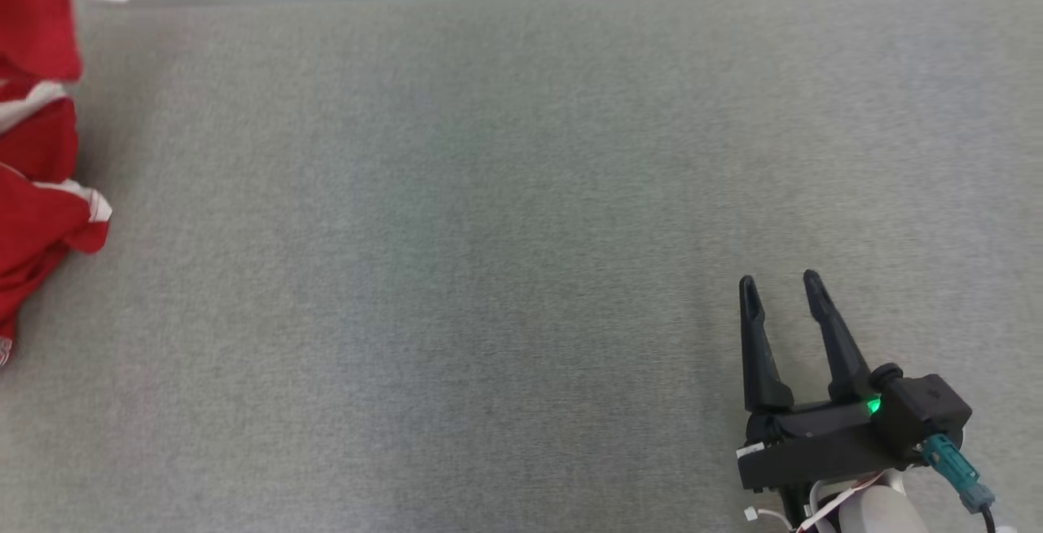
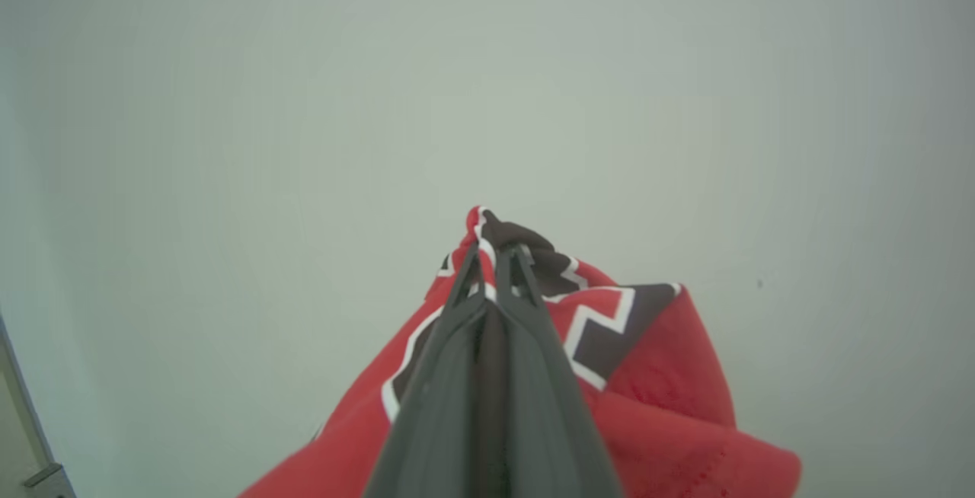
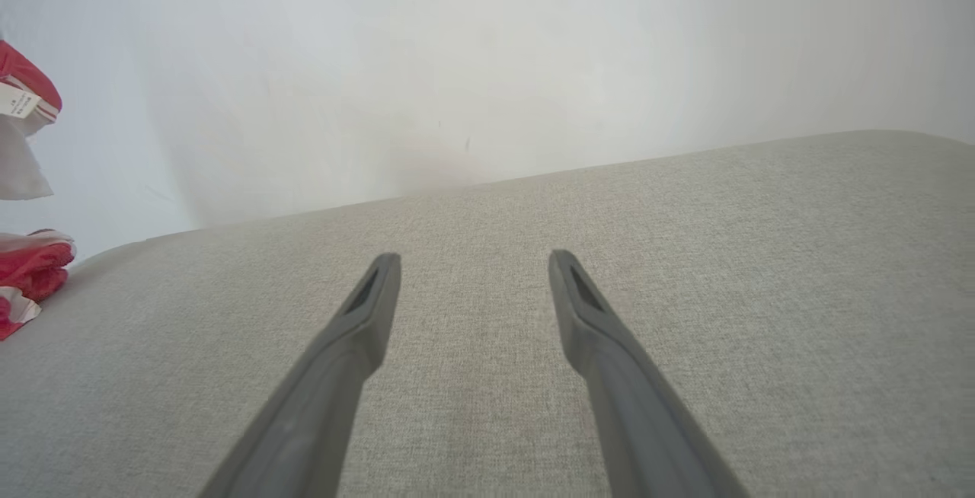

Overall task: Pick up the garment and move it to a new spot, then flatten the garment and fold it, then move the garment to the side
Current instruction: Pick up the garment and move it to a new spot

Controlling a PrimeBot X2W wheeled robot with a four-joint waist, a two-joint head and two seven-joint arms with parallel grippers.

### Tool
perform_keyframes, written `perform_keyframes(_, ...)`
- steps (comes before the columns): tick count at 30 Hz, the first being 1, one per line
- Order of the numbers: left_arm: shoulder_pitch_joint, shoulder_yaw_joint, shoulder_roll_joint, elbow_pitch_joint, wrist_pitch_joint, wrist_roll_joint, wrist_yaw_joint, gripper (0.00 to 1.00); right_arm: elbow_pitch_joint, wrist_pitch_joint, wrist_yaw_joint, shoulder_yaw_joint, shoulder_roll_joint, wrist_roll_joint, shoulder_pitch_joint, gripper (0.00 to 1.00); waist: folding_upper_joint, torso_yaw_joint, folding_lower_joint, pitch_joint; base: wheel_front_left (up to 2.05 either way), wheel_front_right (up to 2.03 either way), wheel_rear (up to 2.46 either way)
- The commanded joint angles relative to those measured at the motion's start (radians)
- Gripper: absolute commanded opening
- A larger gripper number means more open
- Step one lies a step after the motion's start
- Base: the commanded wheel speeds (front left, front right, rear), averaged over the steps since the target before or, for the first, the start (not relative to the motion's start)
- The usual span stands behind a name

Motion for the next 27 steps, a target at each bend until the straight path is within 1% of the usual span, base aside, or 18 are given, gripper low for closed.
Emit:
perform_keyframes(1, -0.014, -0.009, -0.008, -0.028, 0.002, -0.011, 0.002, 0.0, 0.003, -0.001, 0.003, 0.006, 0.001, 0.01, 0.009, 1.0, 0.0, -0.028, 0.0002, -0.026, 0.0, 0.0, 0.0)
perform_keyframes(6, -0.022, -0.061, -0.036, -0.178, 0.043, -0.054, 0.001, 0.0, 0.008, -0.001, 0.003, 0.012, 0.001, 0.041, 0.021, 1.0, 0.0, -0.08, 0.0002, -0.053, 0.0, 0.0, 0.0)
perform_keyframes(10, 0.02, -0.093, -0.073, -0.297, 0.077, -0.077, 0.002, 0.0, 0.01, -0.001, 0.003, 0.023, 0.001, 0.056, 0.028, 1.0, 0.0, -0.136, 0.0002, -0.071, 0.0, 0.0, 0.0)
perform_keyframes(16, 0.095, -0.151, -0.159, -0.461, 0.127, -0.1, 0.022, 0.0, 0.012, -0.001, 0.003, 0.016, 0.001, 0.08, 0.035, 1.0, 0.0, -0.211, 0.0002, -0.08, 0.0, 0.0, 0.0)
perform_keyframes(21, 0.181, -0.218, -0.238, -0.553, 0.157, -0.112, 0.037, 0.0, 0.013, -0.001, 0.003, 0.023, 0.001, 0.092, 0.037, 1.0, 0.0, -0.257, 0.0002, -0.078, 0.0, 0.0, 0.0)
perform_keyframes(27, 0.328, -0.292, -0.301, -0.612, 0.157, -0.117, 0.058, 0.0, 0.014, -0.001, 0.003, 0.032, 0.001, 0.106, 0.028, 1.0, 0.0, -0.298, 0.0002, -0.074, 0.0, 0.0, 0.0)
